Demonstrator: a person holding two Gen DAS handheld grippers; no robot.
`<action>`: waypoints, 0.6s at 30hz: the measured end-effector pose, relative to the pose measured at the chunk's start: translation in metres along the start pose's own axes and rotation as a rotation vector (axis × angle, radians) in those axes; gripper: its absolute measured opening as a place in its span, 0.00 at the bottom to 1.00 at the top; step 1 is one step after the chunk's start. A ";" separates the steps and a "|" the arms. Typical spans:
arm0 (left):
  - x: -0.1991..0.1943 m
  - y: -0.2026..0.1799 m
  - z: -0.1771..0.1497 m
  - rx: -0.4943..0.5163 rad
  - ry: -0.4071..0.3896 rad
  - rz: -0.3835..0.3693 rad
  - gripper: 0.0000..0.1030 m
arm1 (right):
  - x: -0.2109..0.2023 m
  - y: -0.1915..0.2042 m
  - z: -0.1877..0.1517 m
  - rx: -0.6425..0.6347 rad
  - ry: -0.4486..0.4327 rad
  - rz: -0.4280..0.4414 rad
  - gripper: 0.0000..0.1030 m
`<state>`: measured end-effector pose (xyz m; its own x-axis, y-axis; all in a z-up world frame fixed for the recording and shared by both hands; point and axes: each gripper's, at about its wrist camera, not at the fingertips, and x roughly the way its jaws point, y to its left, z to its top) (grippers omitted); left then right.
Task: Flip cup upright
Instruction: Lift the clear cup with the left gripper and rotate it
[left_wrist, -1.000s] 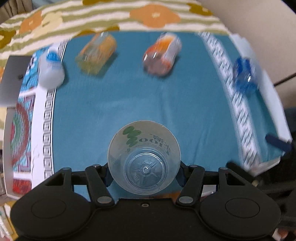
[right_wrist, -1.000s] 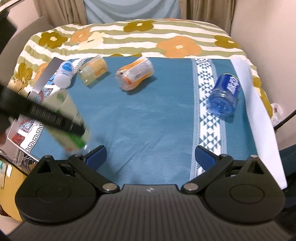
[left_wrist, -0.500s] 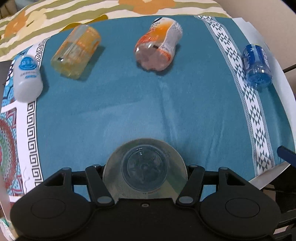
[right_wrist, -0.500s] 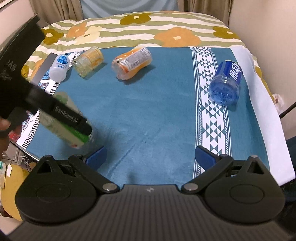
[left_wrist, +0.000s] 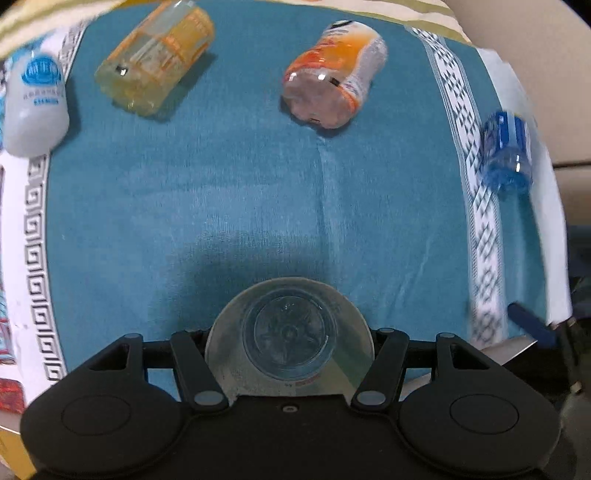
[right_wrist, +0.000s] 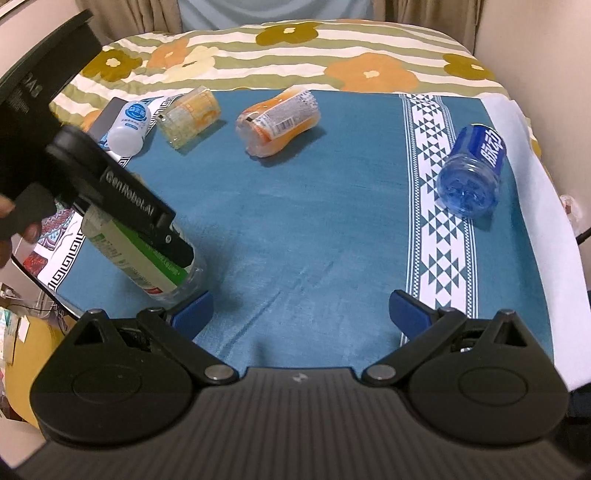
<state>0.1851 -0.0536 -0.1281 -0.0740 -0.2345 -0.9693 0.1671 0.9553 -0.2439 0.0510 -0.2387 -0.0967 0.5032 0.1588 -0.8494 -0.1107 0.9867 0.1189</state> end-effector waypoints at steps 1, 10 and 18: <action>0.001 0.004 0.003 -0.017 0.015 -0.025 0.64 | 0.001 0.000 0.001 -0.001 0.000 0.001 1.00; 0.007 0.046 0.025 -0.146 -0.008 -0.053 0.89 | 0.005 0.007 0.005 -0.010 0.004 -0.011 1.00; 0.012 0.050 0.028 -0.101 -0.073 0.014 0.89 | 0.012 0.020 0.009 -0.022 0.017 -0.023 1.00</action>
<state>0.2204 -0.0137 -0.1533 0.0001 -0.2300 -0.9732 0.0673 0.9710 -0.2295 0.0621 -0.2165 -0.0998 0.4909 0.1350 -0.8607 -0.1182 0.9891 0.0876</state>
